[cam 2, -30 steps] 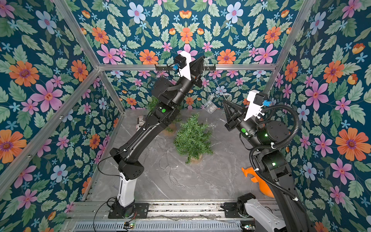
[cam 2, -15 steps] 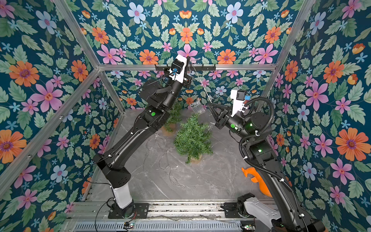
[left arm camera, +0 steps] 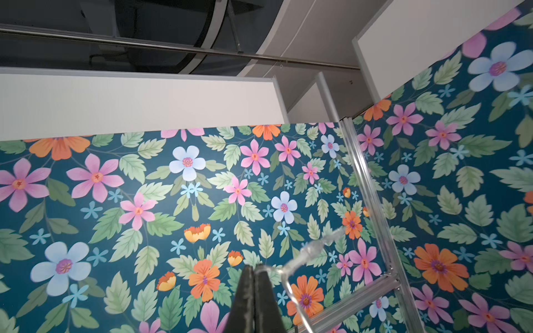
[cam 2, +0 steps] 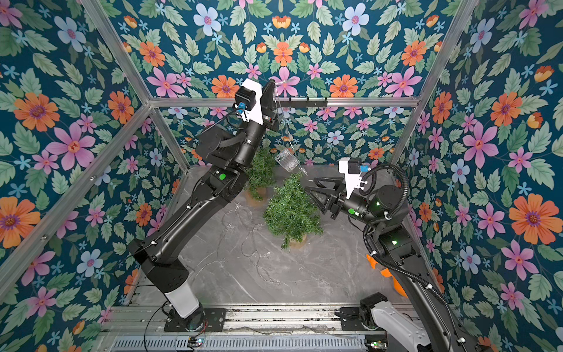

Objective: Wrap string light around the christmas tree
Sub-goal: Wrap the light string around the Christmas tree.

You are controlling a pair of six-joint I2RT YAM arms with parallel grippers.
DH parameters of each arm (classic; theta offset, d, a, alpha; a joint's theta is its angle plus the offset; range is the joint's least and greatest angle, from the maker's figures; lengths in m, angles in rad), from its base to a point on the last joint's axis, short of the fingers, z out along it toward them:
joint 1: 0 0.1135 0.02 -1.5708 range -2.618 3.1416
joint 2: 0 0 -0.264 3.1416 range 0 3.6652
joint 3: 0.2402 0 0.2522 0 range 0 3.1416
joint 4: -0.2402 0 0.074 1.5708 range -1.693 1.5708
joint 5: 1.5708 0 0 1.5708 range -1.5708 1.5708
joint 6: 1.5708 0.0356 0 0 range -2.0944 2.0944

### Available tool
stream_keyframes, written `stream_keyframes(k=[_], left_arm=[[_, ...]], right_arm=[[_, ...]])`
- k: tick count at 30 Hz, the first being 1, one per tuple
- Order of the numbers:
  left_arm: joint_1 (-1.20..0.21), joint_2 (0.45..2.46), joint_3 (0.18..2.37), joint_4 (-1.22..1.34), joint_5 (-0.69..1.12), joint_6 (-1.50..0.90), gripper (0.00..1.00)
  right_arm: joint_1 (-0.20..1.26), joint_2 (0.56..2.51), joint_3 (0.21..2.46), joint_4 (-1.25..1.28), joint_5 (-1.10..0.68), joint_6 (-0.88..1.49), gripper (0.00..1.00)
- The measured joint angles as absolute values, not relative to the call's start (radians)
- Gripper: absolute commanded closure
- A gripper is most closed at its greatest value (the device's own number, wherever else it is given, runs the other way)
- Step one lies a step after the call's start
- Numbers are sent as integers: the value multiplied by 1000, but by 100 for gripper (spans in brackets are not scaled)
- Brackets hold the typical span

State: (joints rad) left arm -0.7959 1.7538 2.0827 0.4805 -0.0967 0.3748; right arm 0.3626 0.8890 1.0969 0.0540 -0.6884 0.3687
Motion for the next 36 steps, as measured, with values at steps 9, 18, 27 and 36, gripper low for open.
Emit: stream_keyframes(k=[9, 18, 27, 36], left_arm=[[-794, 1753, 2084, 510, -66, 365, 100], [-795, 1736, 2091, 526, -49, 376, 100], [-813, 1728, 2090, 512, -35, 406, 100], [-823, 1705, 2106, 462, -61, 471, 100]], right_arm=[[363, 851, 1071, 20, -464, 220, 38], [308, 1030, 1191, 31, -250, 168, 39], [199, 1248, 1369, 78, -469, 248, 32], [205, 1202, 1265, 275, -736, 368, 20]])
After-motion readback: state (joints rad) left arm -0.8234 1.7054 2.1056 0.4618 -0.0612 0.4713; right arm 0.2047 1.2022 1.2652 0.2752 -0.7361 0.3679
